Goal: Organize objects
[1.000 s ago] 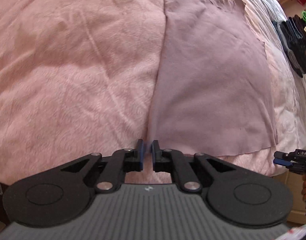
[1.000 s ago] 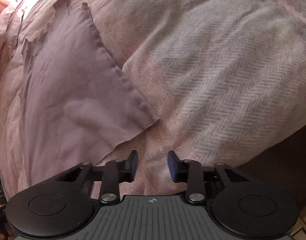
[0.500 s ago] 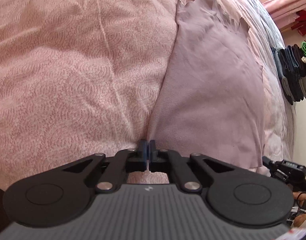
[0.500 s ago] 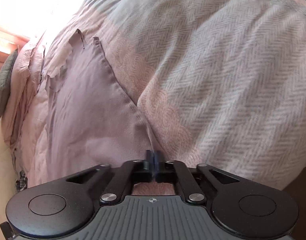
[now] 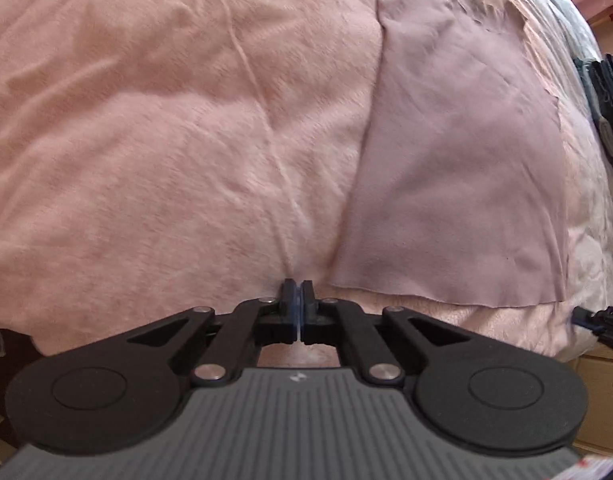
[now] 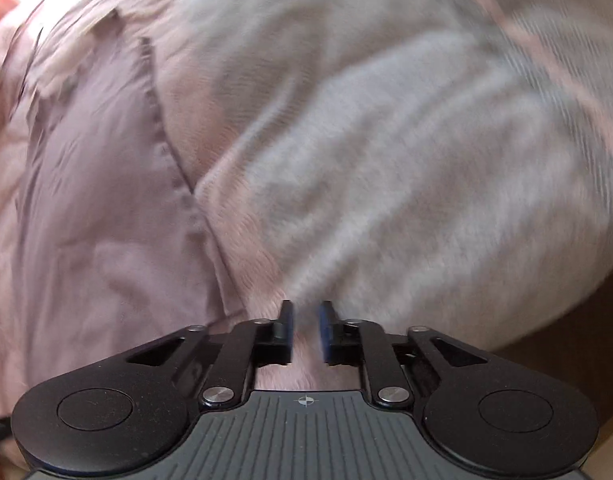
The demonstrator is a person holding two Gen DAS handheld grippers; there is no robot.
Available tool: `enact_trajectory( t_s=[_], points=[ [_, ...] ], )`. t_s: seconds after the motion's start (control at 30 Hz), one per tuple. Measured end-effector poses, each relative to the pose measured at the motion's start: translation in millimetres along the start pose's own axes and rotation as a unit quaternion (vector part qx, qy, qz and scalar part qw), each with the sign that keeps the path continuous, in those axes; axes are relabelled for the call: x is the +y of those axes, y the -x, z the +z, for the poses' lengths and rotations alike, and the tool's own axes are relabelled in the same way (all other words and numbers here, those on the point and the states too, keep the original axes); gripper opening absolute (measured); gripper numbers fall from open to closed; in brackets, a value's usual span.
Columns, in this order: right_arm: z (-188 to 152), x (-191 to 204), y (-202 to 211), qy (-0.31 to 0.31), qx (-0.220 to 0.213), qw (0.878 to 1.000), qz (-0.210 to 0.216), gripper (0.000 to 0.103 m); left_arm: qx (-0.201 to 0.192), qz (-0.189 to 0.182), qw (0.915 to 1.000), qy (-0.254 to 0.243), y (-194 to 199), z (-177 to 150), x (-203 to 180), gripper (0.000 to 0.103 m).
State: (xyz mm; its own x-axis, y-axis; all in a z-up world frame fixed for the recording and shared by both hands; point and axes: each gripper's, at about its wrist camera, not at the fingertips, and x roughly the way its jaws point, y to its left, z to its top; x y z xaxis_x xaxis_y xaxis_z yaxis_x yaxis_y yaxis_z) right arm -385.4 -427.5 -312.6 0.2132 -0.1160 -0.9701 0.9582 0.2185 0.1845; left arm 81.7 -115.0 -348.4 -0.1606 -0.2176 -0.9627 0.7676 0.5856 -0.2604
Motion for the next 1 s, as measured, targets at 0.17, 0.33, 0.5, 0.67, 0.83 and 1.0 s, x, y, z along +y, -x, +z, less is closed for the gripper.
enact_trajectory(
  t_s=[0.17,0.33,0.5,0.67,0.83,1.0],
  points=[
    [19.1,68.4,5.6,0.095,-0.075,0.992,0.045,0.021,-0.059,0.036,0.9961,-0.055,35.1,27.7,-10.3,0.003],
    [30.5,148.8,-24.8,0.198,-0.107,0.972,0.064,0.021,-0.088,-0.042,0.9893,-0.108,13.9,71.0,-60.5,0.003],
    [54.1,197.5,-70.8,0.247,-0.119,0.959,0.071,0.021,-0.094,-0.066,0.9798,-0.164,-35.1,113.3,-109.0,0.003],
    [103.0,222.2,-114.4,0.278,-0.13,0.949,0.079,0.021,-0.098,-0.069,0.9756,-0.184,-75.2,163.7,-132.7,0.003],
    [176.7,226.5,-148.4,0.281,-0.146,0.946,0.074,0.021,-0.122,-0.066,0.9618,-0.236,-111.5,233.7,-172.0,0.003],
    [263.5,231.8,-171.4,0.264,-0.174,0.947,0.059,0.021,-0.157,-0.051,0.9509,-0.262,-140.9,320.4,-210.1,0.004]
  ],
)
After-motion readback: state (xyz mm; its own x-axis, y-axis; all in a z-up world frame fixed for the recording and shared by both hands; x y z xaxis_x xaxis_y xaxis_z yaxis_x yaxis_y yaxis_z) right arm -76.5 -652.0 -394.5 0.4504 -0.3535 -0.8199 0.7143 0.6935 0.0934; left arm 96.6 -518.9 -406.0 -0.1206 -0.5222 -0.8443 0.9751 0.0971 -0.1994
